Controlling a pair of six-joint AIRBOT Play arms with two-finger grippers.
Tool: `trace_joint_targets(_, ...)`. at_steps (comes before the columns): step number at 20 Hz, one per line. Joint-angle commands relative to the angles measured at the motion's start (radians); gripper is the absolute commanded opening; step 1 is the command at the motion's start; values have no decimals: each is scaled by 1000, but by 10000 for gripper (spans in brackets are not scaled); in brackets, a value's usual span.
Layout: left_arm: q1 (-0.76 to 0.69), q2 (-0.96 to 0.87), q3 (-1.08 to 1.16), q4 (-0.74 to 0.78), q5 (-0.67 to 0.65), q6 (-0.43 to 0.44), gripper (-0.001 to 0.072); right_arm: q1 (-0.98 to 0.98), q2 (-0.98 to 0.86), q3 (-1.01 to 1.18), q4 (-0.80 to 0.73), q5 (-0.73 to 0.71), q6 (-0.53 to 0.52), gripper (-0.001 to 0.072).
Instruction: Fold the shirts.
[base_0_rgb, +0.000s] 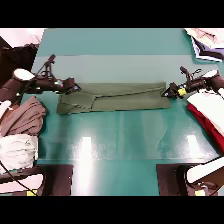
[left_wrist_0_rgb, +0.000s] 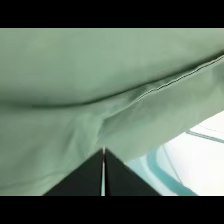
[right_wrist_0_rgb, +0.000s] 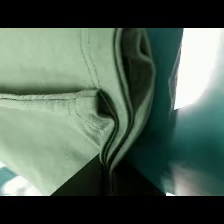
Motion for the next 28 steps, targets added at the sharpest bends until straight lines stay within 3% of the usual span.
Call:
trace_joint_targets(1,-126,-31,13,8,125,-38,28,2,74,3,25,0,-17,11)
trace_joint_targets(8,-335,-308,305,11,117,-92,28,98,187,244,187,129,32,9)
trace_joint_targets(14,-410,-515,510,112,85,-218,28,338,187,532,202,124,104,10)
trace_joint_targets(19,-407,-536,526,176,88,-256,28,489,134,669,195,103,119,9)
trace_joint_targets(23,-407,-535,581,228,35,-253,28,540,113,608,195,77,113,9)
trace_joint_targets(28,-380,-518,758,415,-170,-256,28,542,109,587,196,49,90,10)
